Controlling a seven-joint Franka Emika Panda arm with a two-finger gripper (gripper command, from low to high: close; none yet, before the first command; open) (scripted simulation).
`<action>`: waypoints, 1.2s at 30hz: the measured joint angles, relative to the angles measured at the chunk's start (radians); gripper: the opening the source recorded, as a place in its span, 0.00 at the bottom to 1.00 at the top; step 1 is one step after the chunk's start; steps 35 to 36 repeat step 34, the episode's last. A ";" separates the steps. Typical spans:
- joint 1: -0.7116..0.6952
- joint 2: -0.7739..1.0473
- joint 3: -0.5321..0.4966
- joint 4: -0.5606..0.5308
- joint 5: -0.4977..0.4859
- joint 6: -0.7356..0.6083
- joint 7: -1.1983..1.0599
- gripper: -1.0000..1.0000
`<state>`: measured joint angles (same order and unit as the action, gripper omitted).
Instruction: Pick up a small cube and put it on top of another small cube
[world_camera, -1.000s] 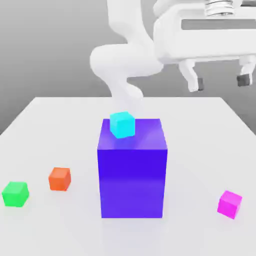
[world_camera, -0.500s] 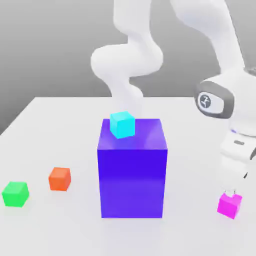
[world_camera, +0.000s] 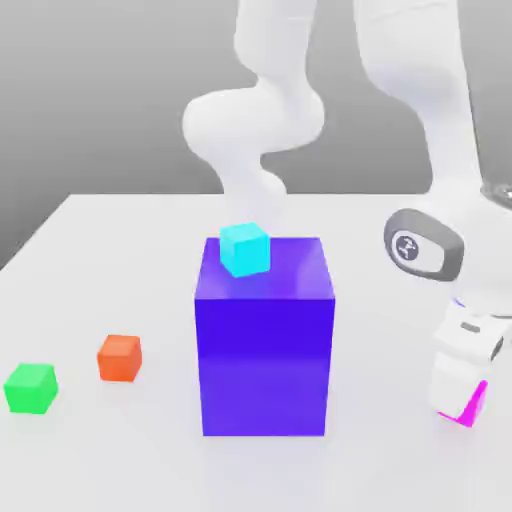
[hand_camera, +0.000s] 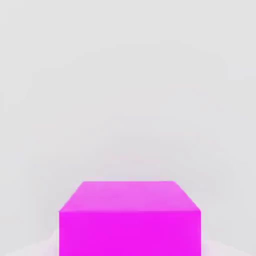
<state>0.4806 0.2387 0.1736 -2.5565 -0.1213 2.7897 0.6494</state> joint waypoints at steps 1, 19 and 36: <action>-0.013 -0.019 -0.004 -0.002 0.013 -0.017 -0.005 0.00; -0.536 -0.123 -0.428 -0.016 0.118 -0.107 -0.303 0.00; -0.907 0.015 -0.509 0.005 0.360 -0.008 -0.692 1.00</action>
